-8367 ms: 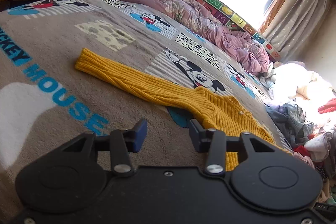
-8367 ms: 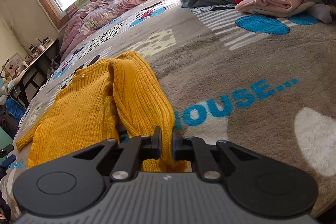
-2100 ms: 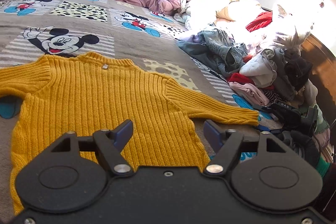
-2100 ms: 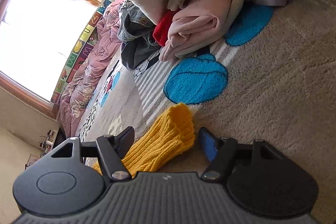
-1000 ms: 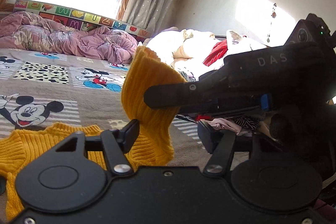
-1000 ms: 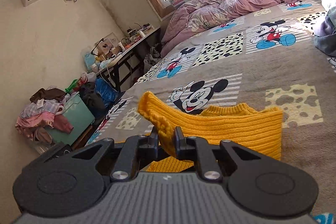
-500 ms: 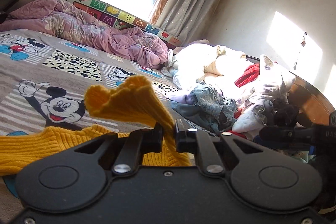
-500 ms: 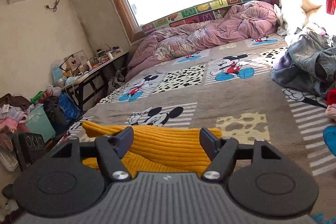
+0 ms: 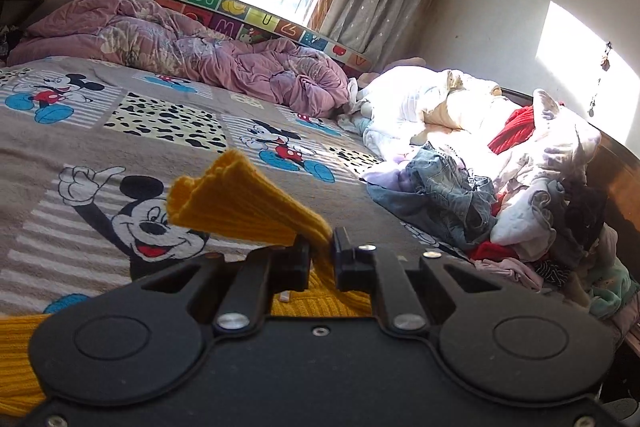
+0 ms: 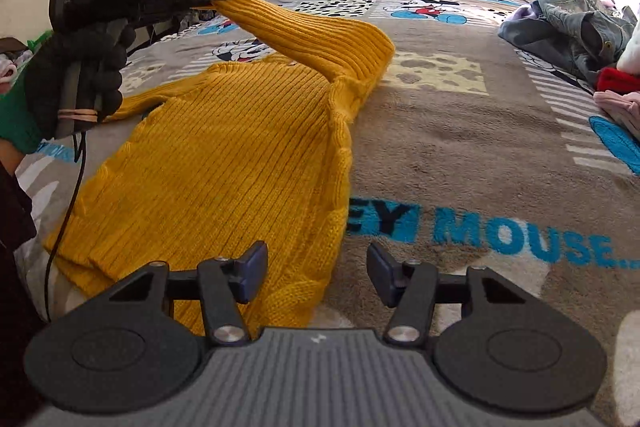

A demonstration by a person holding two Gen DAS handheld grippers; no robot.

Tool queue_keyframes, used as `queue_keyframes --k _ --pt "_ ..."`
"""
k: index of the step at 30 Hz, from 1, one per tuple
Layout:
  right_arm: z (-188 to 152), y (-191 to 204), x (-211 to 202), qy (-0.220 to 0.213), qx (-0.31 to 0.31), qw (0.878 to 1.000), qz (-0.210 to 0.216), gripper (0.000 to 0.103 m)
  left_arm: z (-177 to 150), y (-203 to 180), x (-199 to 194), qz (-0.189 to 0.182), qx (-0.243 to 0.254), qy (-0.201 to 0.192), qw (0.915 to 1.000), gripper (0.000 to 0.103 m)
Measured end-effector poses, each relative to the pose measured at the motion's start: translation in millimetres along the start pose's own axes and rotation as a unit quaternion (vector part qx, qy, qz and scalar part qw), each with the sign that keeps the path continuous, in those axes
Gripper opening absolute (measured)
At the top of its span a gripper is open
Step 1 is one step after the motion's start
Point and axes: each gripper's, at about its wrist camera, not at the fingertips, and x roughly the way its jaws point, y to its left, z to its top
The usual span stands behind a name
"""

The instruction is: Fold clothes

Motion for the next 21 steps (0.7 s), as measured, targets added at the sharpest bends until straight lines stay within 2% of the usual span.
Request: queue_keyframes --k 1,2,3,9,12,14,17,19,20,21 --pt "-2 2 1 0.003 -0.004 1.000 0.005 0.051 0 4 1 0.004 -0.004 0.000 1.0000 0.009" --pt "-3 4 2 0.006 -0.006 1.000 0.010 0.040 1 8 1 0.008 -0.009 0.000 0.9999 0.009" --pt "-2 8 0 0.005 -0.009 1.000 0.015 0.035 2 12 1 0.014 -0.012 0.000 0.9998 0.009" --pt "5 54 -16 -0.032 -0.094 0.994 0.034 0.029 10 23 6 0.037 0.016 0.008 0.9992 0.009" --pt "4 79 -10 -0.032 -0.136 0.990 0.036 0.029 8 25 10 0.040 0.011 0.009 0.9991 0.009" --pt "5 86 1 -0.023 -0.134 0.990 0.042 0.029 5 24 14 0.051 0.022 0.014 0.9983 0.009" --pt "5 88 13 -0.009 -0.115 0.992 0.050 0.031 -1 26 20 0.081 0.044 0.028 0.9953 0.009" --pt "5 87 8 -0.006 -0.100 0.993 0.069 0.044 -7 32 26 0.095 0.046 0.044 0.9934 0.009" --pt "5 86 4 -0.005 -0.093 0.992 0.080 0.056 -9 33 28 0.099 0.049 0.051 0.9925 0.009" --pt "5 85 -1 -0.005 -0.089 0.992 0.089 0.059 -12 33 31 0.103 0.053 0.056 0.9917 0.009"
